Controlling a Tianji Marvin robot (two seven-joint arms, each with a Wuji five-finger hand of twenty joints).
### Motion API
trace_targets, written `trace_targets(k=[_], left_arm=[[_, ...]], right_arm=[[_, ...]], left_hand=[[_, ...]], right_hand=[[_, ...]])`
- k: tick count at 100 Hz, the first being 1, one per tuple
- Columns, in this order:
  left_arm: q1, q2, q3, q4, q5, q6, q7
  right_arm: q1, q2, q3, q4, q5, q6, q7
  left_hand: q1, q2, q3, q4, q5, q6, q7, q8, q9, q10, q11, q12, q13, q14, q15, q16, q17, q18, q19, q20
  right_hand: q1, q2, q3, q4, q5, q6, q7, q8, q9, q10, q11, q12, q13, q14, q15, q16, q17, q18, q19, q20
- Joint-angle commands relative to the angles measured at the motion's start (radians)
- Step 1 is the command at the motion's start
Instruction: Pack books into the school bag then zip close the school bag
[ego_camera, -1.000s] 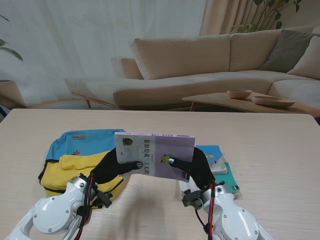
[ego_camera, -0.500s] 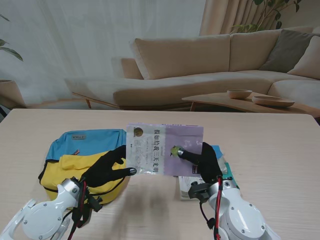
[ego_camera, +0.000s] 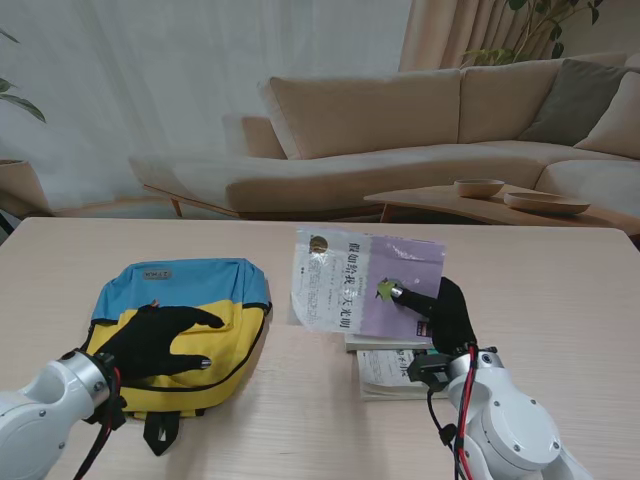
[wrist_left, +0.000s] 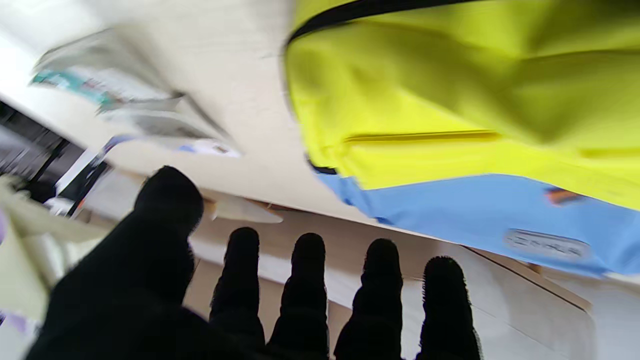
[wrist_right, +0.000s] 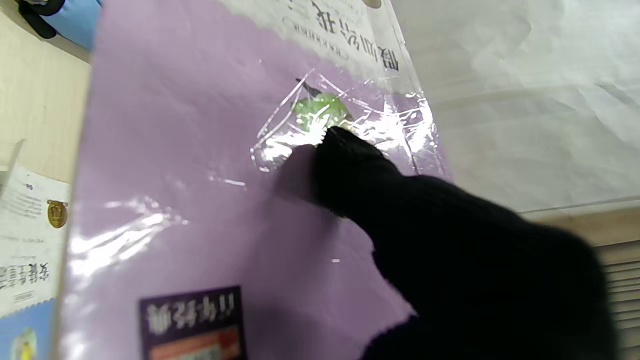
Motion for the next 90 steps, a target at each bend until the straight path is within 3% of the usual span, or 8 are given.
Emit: trace_targets(k=[1, 24, 47, 62, 72, 82, 85, 90], left_arm=[[0.018, 0.012, -0.024, -0.014, 0.001, -0.003, -0.052], [0.059, 0.010, -0.073, -0.023, 0.255, -0.047, -0.049], [0.079, 0.002, -0.078, 0.006, 0.406, -0.010, -0.018], [0.058, -0.002, -0.052, 0.072, 0.464, 0.014, 0.056], [0.036, -0.001, -0.035, 0.113, 0.463, 0.015, 0.083], [0.014, 0.001, -0.017, 0.144, 0.448, 0.014, 0.099], [0.009, 0.002, -0.013, 0.148, 0.444, 0.013, 0.092], [0.001, 0.004, -0.008, 0.154, 0.446, 0.009, 0.085]], right_arm=[[-0.010, -0.006, 0.002, 0.010, 0.011, 0.000, 0.014], [-0.012, -0.008, 0.021, 0.029, 0.043, -0.005, 0.020], [-0.011, -0.009, 0.035, 0.031, 0.054, -0.002, 0.020], [-0.015, -0.008, 0.036, 0.028, 0.057, -0.003, 0.025], [-0.019, -0.006, 0.035, 0.027, 0.056, 0.000, 0.035], [-0.021, -0.004, 0.034, 0.026, 0.059, 0.003, 0.043], [-0.022, -0.004, 0.034, 0.026, 0.059, 0.003, 0.044], [-0.023, -0.003, 0.033, 0.026, 0.059, 0.005, 0.047]], left_hand=[[-0.010, 0.022, -0.043, 0.035, -0.057, -0.036, -0.005, -0.004, -0.044, -0.045, -0.010, -0.015, -0.033, -0.039, -0.037, -0.026, -0.027, -0.038, -0.050, -0.016], [-0.045, -0.013, 0.023, 0.028, -0.086, -0.048, -0.008, -0.001, -0.073, -0.069, 0.002, -0.014, -0.042, -0.066, -0.053, -0.031, -0.020, -0.056, -0.085, 0.005], [-0.029, -0.032, 0.073, 0.027, -0.086, -0.056, -0.019, -0.009, -0.082, -0.077, 0.012, -0.012, -0.046, -0.074, -0.049, -0.030, -0.013, -0.065, -0.084, 0.012], [0.007, -0.033, 0.149, 0.024, -0.070, -0.117, -0.007, -0.018, -0.078, -0.073, 0.031, -0.010, -0.027, -0.066, -0.006, -0.010, -0.005, -0.063, -0.045, 0.020], [0.064, -0.018, 0.156, 0.016, -0.008, -0.161, 0.032, -0.022, -0.048, -0.068, 0.050, -0.007, -0.017, -0.065, 0.026, -0.006, 0.000, -0.059, 0.002, 0.015], [0.121, -0.015, 0.180, 0.012, 0.147, -0.203, 0.110, 0.006, 0.017, -0.056, 0.079, 0.001, 0.002, -0.059, 0.057, 0.000, 0.006, -0.050, 0.044, 0.007], [0.170, -0.032, 0.149, -0.017, 0.206, -0.212, 0.141, 0.035, 0.033, -0.054, 0.085, 0.001, 0.006, -0.058, 0.067, -0.002, 0.006, -0.048, 0.061, -0.007], [0.260, -0.045, 0.059, -0.027, 0.286, -0.232, 0.184, 0.067, 0.057, -0.054, 0.092, 0.003, 0.012, -0.057, 0.080, -0.004, 0.007, -0.045, 0.086, -0.030]], right_hand=[[0.148, 0.185, 0.058, 0.023, 0.114, -0.217, 0.293, 0.151, 0.005, -0.002, 0.081, 0.027, 0.026, 0.002, 0.101, 0.041, 0.012, -0.004, 0.058, 0.016], [0.148, 0.182, 0.062, 0.022, 0.116, -0.216, 0.295, 0.151, 0.006, -0.002, 0.085, 0.024, 0.026, 0.003, 0.102, 0.039, 0.012, 0.002, 0.057, 0.017], [0.148, 0.179, 0.065, 0.023, 0.118, -0.217, 0.298, 0.153, 0.008, -0.002, 0.089, 0.023, 0.027, 0.004, 0.104, 0.038, 0.011, 0.002, 0.056, 0.017], [0.148, 0.177, 0.067, 0.023, 0.119, -0.217, 0.299, 0.156, 0.008, 0.000, 0.091, 0.023, 0.026, 0.005, 0.108, 0.037, 0.012, 0.004, 0.056, 0.018], [0.148, 0.174, 0.069, 0.025, 0.121, -0.218, 0.299, 0.157, 0.009, 0.001, 0.091, 0.023, 0.026, 0.006, 0.109, 0.036, 0.012, 0.004, 0.056, 0.018], [0.148, 0.172, 0.070, 0.026, 0.121, -0.218, 0.298, 0.159, 0.010, 0.001, 0.092, 0.023, 0.025, 0.007, 0.110, 0.035, 0.012, 0.004, 0.056, 0.019], [0.148, 0.171, 0.071, 0.026, 0.122, -0.217, 0.298, 0.159, 0.010, 0.001, 0.092, 0.022, 0.026, 0.008, 0.111, 0.035, 0.012, 0.004, 0.056, 0.019], [0.148, 0.171, 0.072, 0.026, 0.122, -0.217, 0.297, 0.160, 0.010, 0.001, 0.092, 0.022, 0.026, 0.008, 0.111, 0.034, 0.012, 0.004, 0.056, 0.019]])
